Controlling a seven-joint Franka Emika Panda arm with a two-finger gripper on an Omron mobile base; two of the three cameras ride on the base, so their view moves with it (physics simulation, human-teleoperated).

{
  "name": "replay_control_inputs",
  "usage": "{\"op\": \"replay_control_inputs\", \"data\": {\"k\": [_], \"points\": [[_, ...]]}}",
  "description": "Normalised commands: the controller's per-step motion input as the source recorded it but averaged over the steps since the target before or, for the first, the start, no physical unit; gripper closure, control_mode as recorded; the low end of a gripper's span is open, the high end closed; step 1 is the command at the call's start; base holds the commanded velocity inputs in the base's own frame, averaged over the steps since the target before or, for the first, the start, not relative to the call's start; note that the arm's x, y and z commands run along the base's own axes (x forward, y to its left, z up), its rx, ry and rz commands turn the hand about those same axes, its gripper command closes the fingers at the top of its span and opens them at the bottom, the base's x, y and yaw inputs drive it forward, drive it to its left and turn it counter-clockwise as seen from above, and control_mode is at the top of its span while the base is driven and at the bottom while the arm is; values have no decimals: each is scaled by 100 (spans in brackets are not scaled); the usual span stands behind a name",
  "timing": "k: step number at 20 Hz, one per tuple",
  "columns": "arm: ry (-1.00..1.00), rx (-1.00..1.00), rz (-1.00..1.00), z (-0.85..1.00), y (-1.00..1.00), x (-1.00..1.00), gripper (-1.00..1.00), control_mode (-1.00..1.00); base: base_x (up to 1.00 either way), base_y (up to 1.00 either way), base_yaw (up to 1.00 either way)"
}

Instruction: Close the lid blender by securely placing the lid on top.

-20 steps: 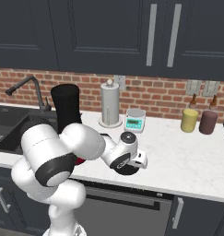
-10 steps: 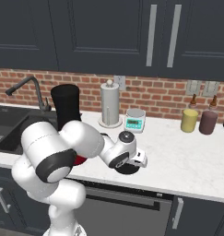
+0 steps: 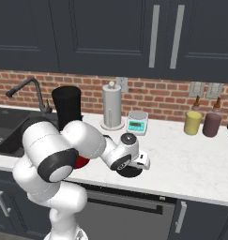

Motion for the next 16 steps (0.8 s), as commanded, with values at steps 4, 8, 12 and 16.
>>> {"op": "replay_control_inputs", "data": {"k": [4, 8, 12, 16], "points": [[0, 0, 0, -1, 0, 0, 100, -100, 0, 0, 0], [0, 0, 0, 6, 0, -8, 100, -100, 0, 0, 0], [0, 0, 0, 27, 0, -15, 100, -100, 0, 0, 0], [0, 0, 0, 39, 0, -20, 100, -100, 0, 0, 0]]}}
